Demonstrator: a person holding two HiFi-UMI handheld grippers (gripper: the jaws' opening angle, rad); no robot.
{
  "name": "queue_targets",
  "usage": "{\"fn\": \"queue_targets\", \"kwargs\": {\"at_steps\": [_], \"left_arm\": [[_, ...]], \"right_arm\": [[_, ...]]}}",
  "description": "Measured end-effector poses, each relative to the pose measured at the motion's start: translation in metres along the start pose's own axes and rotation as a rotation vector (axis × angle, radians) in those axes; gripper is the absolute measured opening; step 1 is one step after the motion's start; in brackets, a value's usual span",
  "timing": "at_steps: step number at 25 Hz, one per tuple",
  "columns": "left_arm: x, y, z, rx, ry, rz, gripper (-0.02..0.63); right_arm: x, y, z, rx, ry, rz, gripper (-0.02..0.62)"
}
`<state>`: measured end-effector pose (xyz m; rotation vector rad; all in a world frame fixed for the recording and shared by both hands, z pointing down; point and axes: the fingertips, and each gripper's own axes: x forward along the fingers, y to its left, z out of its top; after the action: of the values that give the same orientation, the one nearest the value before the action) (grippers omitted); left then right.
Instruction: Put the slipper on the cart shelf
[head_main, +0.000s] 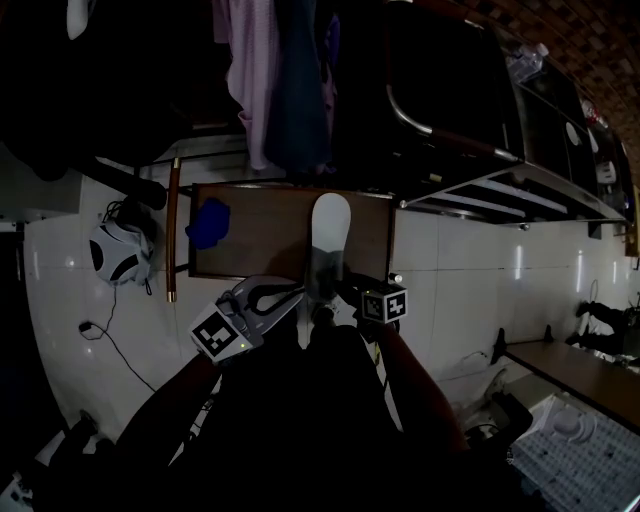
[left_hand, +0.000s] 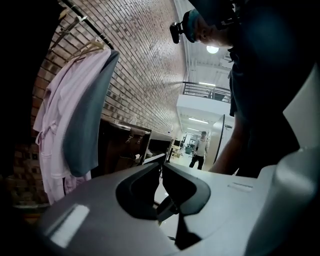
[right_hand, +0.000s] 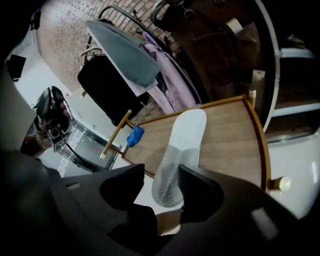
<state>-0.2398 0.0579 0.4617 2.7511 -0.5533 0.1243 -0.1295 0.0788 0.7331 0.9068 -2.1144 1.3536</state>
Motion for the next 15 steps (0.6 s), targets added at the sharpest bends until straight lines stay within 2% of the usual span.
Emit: {"fn": "queue_targets", "kwargs": {"at_steps": [3, 9, 15], "left_arm": [[0.003, 0.002, -0.009, -0.019, 0.020, 0.026, 0.028], [0.007, 0.015, -0.023, -0.057, 0.033, 0.083, 0.028], [0.006, 0.026, -0.033, -0.071, 0.056, 0.103, 0.028]], "right_arm": [[0.019, -0.021, -0.018, 0.091, 0.058, 0.011, 0.261], [0.042, -0.045, -0.036, 0.201, 0.095, 0.045, 0.262], [0.062, -0.047, -0.038, 0.274, 0.132, 0.134, 0.262]]}}
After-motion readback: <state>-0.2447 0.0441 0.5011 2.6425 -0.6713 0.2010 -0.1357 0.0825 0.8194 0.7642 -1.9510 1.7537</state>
